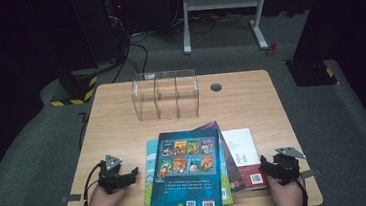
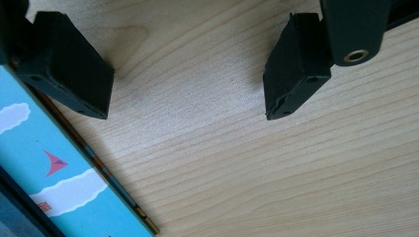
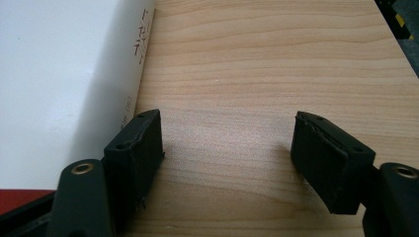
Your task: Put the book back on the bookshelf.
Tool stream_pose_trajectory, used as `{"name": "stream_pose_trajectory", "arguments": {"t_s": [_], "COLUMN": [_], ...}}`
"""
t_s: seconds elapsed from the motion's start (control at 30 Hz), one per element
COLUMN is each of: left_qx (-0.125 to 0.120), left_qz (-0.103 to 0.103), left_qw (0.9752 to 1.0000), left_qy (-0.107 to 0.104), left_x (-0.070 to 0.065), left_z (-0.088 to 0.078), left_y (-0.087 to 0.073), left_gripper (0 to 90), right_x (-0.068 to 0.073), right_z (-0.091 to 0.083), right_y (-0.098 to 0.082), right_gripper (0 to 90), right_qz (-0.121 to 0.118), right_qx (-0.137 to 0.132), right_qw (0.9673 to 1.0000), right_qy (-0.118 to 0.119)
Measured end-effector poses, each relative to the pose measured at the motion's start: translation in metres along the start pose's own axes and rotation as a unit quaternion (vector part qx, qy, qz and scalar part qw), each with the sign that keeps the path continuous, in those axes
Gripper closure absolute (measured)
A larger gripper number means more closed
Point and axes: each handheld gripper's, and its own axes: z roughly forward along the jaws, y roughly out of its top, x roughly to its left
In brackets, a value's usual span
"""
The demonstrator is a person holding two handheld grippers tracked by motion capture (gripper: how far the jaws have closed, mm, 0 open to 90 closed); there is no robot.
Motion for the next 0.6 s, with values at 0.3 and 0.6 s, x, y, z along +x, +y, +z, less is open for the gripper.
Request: {"name": "stream_pose_trajectory", "arguments": {"t_s": [0.3,0.6], "left_qx": [-0.001,0.002], "left_qz": [0.002,0.002], "left_qw": [1.0000,1.0000], "left_qy": [0.000,-0.002], "left_x": [0.0000,0.0001], "left_z": [0.0000,-0.0003], "left_y": [-0.0002,0.0002], "left_gripper": [19.7,19.7], "right_x": [0.0000,0.0000], "right_z": [0.0000,0.0000], "right_y": [0.0000,0.0000], "right_gripper": [27.9,27.9], "right_qz": [0.000,0.000], "right_qx": [0.000,0.000], "right_qw": [1.0000,1.0000], "right_qy": [0.000,0.000]}}
